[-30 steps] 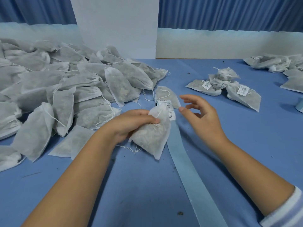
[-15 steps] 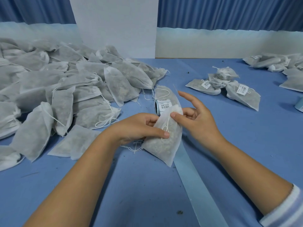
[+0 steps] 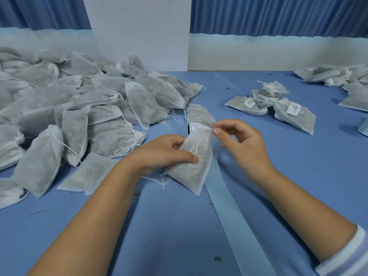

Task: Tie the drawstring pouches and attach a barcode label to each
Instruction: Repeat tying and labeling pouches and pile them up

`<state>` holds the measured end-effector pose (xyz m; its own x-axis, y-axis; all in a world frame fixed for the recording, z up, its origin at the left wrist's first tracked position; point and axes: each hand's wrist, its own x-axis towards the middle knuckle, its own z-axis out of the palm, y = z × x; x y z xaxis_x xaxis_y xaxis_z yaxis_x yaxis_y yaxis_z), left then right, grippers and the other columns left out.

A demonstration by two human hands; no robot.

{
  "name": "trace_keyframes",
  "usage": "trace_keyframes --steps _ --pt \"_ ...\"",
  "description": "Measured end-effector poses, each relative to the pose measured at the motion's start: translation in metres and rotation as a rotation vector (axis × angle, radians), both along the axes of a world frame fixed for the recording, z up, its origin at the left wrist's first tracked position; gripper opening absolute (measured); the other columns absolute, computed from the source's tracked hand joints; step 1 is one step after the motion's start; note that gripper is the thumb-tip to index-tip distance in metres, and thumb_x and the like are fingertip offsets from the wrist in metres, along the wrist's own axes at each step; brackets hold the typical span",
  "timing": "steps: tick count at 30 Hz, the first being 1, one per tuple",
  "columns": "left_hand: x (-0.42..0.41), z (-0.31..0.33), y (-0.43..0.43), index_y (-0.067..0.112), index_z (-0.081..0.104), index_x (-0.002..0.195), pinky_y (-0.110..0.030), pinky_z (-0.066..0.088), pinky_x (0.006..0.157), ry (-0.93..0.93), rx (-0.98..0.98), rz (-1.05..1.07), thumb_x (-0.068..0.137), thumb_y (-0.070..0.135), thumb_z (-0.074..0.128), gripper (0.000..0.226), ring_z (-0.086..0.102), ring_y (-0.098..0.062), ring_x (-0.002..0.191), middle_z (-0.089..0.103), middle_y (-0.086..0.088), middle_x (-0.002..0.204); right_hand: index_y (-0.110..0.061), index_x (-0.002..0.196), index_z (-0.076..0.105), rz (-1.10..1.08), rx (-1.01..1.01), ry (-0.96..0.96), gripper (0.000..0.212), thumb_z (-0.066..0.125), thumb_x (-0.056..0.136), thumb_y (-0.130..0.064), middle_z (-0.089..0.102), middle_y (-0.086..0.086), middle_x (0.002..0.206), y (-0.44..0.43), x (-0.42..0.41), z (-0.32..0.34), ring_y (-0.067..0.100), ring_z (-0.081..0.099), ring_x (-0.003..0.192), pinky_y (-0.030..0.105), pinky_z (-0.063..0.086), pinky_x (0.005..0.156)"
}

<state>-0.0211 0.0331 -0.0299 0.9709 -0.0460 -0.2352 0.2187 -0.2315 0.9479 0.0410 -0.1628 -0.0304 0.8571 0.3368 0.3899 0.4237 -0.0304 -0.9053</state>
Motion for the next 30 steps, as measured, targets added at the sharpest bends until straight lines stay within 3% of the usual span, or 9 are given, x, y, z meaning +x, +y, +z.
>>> trace_keyframes --steps 2,5,9,16,22,24,27,30 --pt "0.001 0.0 -0.001 0.012 0.071 0.105 -0.021 0.055 0.071 -0.015 0.03 0.025 0.082 0.016 0.078 0.025 0.071 -0.011 0.083 0.077 -0.005 0.097 -0.021 0.084 0.071 0.013 -0.005 -0.006 0.009 0.071 0.087 -0.012 0.067 0.003 0.094 0.0 0.0 0.0 0.004 0.059 0.078 0.031 0.053 0.072" --pt "0.002 -0.001 -0.001 0.015 0.072 0.103 -0.027 0.054 0.077 -0.042 0.063 0.056 0.081 0.018 0.079 0.023 0.071 -0.011 0.083 0.077 -0.004 0.097 -0.022 0.078 0.071 0.097 -0.016 0.029 0.017 0.069 0.088 -0.009 0.066 -0.008 0.082 0.0 0.0 0.0 0.001 0.056 0.069 0.016 0.046 0.067" --pt "0.002 -0.002 -0.002 0.022 0.073 0.102 -0.028 0.056 0.082 -0.072 0.067 0.057 0.079 0.018 0.081 0.024 0.072 -0.011 0.089 0.077 0.0 0.098 -0.02 0.075 0.071 0.191 -0.056 0.094 0.018 0.069 0.087 -0.007 0.068 -0.016 0.07 0.003 -0.002 -0.002 -0.003 0.054 0.059 0.008 0.042 0.063" --pt "0.002 -0.001 -0.005 0.021 0.072 0.102 -0.017 0.054 0.072 -0.105 0.069 0.018 0.077 0.018 0.082 0.028 0.07 -0.004 0.083 0.077 0.002 0.097 -0.024 0.074 0.075 0.117 -0.071 0.168 0.015 0.074 0.084 -0.014 0.067 -0.01 0.069 0.006 0.0 -0.009 0.004 0.048 0.059 0.013 0.041 0.058" --pt "0.001 0.0 -0.006 0.022 0.07 0.104 -0.018 0.055 0.076 -0.115 0.046 -0.008 0.078 0.017 0.082 0.028 0.071 -0.005 0.086 0.077 0.006 0.093 -0.029 0.076 0.073 0.031 -0.141 0.026 0.017 0.08 0.078 -0.014 0.055 -0.006 0.072 0.007 0.0 -0.014 0.004 0.048 0.063 0.015 0.041 0.062" --pt "0.0 0.001 -0.007 0.023 0.071 0.104 -0.019 0.055 0.079 -0.105 0.024 -0.005 0.077 0.028 0.084 0.03 0.071 -0.006 0.089 0.076 0.008 0.096 -0.029 0.078 0.073 0.007 -0.146 -0.02 0.017 0.08 0.078 -0.014 0.054 -0.006 0.072 0.007 0.0 -0.015 0.004 0.048 0.062 0.014 0.04 0.061" --pt "-0.002 0.007 -0.015 0.03 0.074 0.085 -0.01 0.046 0.056 -0.076 -0.026 0.065 0.084 0.05 0.071 0.02 0.064 0.003 0.066 0.07 0.016 0.076 -0.026 0.082 0.074 -0.003 -0.142 -0.062 0.013 0.08 0.078 -0.016 0.054 -0.007 0.072 0.007 -0.001 -0.015 0.005 0.048 0.063 0.016 0.04 0.061" --pt "-0.001 0.007 -0.017 0.031 0.069 0.071 -0.014 0.043 0.052 -0.075 -0.028 0.123 0.094 0.041 0.062 0.026 0.057 -0.001 0.058 0.063 0.015 0.067 -0.026 0.089 0.073 0.001 -0.135 -0.064 0.016 0.08 0.079 -0.016 0.053 -0.009 0.072 0.007 -0.002 -0.015 0.007 0.047 0.063 0.017 0.04 0.061"
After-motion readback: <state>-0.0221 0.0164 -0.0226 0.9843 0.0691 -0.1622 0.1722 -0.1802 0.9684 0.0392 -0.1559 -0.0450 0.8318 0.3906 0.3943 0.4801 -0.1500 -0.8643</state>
